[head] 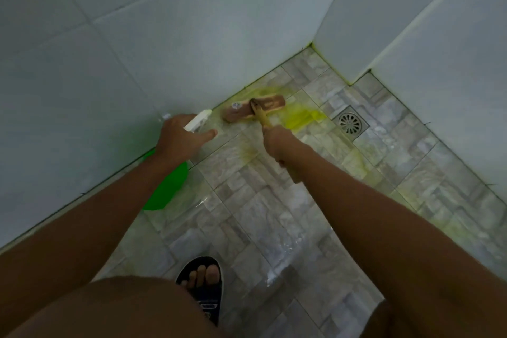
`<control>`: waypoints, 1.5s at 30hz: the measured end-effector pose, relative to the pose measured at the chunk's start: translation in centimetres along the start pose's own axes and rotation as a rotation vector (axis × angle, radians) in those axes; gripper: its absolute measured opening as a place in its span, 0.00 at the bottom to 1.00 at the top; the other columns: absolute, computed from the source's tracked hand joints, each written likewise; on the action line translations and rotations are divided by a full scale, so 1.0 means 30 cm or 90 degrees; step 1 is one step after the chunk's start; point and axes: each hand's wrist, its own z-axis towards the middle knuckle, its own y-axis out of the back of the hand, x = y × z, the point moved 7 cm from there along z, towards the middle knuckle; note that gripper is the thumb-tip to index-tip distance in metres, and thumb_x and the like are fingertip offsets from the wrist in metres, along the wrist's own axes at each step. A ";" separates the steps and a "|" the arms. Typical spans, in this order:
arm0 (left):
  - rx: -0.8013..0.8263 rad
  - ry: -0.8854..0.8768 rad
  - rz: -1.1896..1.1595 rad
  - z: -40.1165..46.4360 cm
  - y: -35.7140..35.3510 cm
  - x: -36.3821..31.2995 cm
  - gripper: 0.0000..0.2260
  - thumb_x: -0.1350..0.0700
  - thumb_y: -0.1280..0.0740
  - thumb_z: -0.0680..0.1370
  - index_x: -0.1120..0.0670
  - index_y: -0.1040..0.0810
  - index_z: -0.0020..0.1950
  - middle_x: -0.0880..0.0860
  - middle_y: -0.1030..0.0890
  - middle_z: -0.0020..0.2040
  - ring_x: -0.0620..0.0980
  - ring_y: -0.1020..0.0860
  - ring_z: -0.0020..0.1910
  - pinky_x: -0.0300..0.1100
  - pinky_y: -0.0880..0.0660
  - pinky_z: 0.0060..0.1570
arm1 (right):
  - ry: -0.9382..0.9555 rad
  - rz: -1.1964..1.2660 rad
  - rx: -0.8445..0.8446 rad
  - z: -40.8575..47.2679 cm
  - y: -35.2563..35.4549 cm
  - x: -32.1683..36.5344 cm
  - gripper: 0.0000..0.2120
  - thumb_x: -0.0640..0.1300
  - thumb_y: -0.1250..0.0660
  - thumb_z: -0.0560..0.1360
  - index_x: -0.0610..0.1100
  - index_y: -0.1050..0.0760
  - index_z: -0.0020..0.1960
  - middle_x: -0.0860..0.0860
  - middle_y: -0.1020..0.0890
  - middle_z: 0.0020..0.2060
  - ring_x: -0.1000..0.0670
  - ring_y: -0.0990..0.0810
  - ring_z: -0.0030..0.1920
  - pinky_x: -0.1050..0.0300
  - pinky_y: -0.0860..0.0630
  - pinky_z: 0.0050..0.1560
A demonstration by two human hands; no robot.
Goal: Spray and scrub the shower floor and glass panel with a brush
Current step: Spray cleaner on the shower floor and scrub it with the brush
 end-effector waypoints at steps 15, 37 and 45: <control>0.043 -0.077 0.041 0.018 -0.003 -0.003 0.15 0.57 0.19 0.72 0.58 0.24 0.47 0.46 0.25 0.36 0.48 0.27 0.33 0.30 0.35 0.32 | -0.062 -0.059 0.078 -0.251 -0.145 -0.230 0.21 0.55 0.52 0.85 0.40 0.28 0.58 0.43 0.23 0.48 0.48 0.25 0.39 0.52 0.27 0.43; 0.008 -0.085 0.058 -0.125 0.115 0.099 0.15 0.48 0.29 0.67 0.61 0.23 0.37 0.55 0.24 0.32 0.51 0.27 0.33 0.44 0.34 0.35 | -0.026 -0.016 0.078 -0.248 -0.169 -0.060 0.21 0.50 0.52 0.86 0.36 0.28 0.64 0.40 0.22 0.52 0.42 0.20 0.46 0.49 0.22 0.43; -0.018 -0.049 0.009 -0.144 0.179 0.143 0.18 0.48 0.25 0.67 0.63 0.20 0.41 0.54 0.24 0.35 0.51 0.27 0.35 0.34 0.33 0.35 | -0.017 0.045 0.035 -0.060 -0.113 0.053 0.21 0.53 0.50 0.85 0.37 0.30 0.62 0.41 0.21 0.46 0.43 0.23 0.36 0.53 0.26 0.33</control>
